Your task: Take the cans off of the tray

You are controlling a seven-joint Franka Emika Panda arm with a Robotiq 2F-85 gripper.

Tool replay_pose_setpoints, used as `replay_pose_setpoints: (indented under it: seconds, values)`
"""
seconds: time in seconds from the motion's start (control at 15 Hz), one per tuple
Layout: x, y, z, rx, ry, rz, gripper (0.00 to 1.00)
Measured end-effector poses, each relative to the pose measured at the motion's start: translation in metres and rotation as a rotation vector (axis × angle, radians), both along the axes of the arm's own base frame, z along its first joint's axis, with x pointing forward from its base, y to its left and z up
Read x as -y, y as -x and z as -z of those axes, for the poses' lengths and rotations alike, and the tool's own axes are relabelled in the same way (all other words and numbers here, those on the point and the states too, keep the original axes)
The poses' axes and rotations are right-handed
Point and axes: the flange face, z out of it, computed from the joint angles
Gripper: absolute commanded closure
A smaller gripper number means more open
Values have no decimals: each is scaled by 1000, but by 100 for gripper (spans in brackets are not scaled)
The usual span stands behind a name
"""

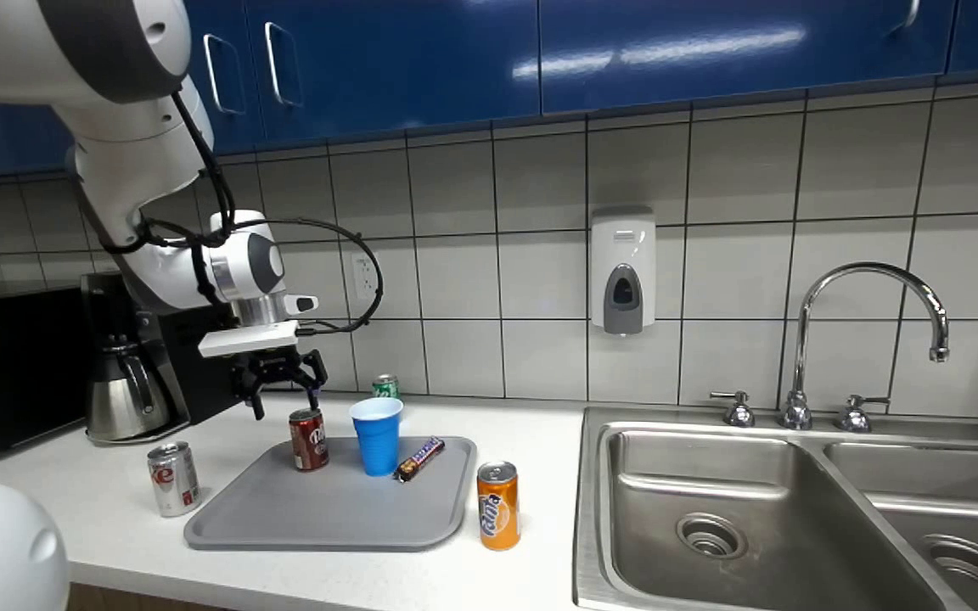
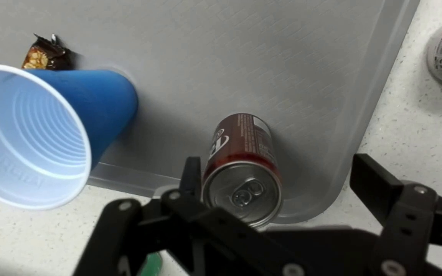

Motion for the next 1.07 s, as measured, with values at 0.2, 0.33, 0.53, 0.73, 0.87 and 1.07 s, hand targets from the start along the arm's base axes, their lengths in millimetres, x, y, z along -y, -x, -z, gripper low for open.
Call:
replay_pose_setpoints:
  seconds: [0.2,0.33,0.53,0.73,0.87,1.07]
  values:
    - [3,-12,5,6,-2,30,0]
    - [6,-19,6,9,-1,43,0]
    - [8,-27,11,5,3,57,0]
    - [9,-30,20,-13,11,63,0]
    - [8,-32,28,-25,17,65,0]
    - [7,-34,40,-38,21,64,0]
